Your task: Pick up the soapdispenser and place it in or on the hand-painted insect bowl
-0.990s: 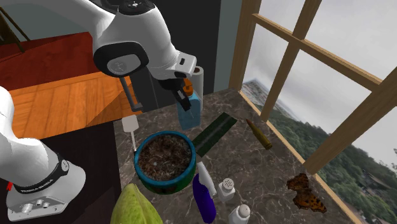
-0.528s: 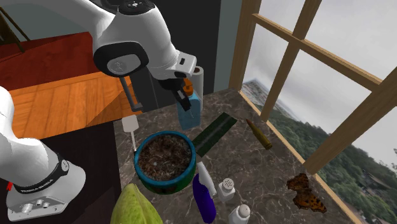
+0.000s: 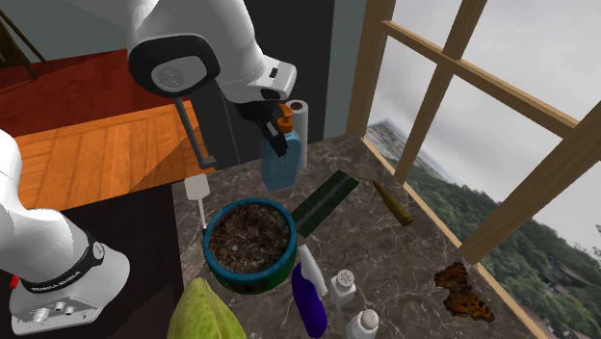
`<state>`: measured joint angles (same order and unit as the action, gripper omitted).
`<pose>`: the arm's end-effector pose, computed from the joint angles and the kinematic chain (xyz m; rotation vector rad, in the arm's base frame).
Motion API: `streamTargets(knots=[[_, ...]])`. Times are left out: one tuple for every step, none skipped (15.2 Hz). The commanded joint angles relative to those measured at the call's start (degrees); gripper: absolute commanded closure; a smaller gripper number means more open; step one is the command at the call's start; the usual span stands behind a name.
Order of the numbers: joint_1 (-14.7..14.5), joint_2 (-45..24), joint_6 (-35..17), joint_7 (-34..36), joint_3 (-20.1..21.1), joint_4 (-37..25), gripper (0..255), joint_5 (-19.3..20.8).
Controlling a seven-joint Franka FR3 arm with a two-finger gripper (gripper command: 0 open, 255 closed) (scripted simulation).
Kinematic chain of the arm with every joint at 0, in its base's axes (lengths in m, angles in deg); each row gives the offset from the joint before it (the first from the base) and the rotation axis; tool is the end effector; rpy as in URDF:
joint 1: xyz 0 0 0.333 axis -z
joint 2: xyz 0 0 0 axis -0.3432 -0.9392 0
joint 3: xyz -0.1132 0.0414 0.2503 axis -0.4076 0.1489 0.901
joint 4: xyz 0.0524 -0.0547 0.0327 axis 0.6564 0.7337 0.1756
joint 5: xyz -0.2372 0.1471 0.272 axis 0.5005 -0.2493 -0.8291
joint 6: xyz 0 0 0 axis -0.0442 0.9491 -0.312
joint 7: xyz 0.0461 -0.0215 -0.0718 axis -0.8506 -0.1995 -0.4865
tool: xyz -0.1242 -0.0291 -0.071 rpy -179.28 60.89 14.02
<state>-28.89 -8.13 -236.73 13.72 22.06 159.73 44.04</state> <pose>0.4479 0.0562 0.3034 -3.0093 -0.2158 -0.3967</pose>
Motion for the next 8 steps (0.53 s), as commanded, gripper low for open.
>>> streamTargets(knots=[[0.20,0.92,1.83,0.31,0.05,-0.90,255,0.35],[0.28,1.46,2.74,0.48,0.10,-1.28,255,0.52],[0.36,1.97,3.64,0.64,0.14,-1.67,255,0.68],[0.43,2.47,4.54,0.80,0.18,-2.07,255,0.83],[0.50,2.96,5.43,0.95,0.21,-2.49,255,0.97],[0.57,3.42,6.32,1.09,0.25,-2.92,255,1.10],[0.63,3.87,7.21,1.23,0.28,-3.36,255,1.22],[0.69,4.29,8.09,1.37,0.31,-3.82,255,1.34]])
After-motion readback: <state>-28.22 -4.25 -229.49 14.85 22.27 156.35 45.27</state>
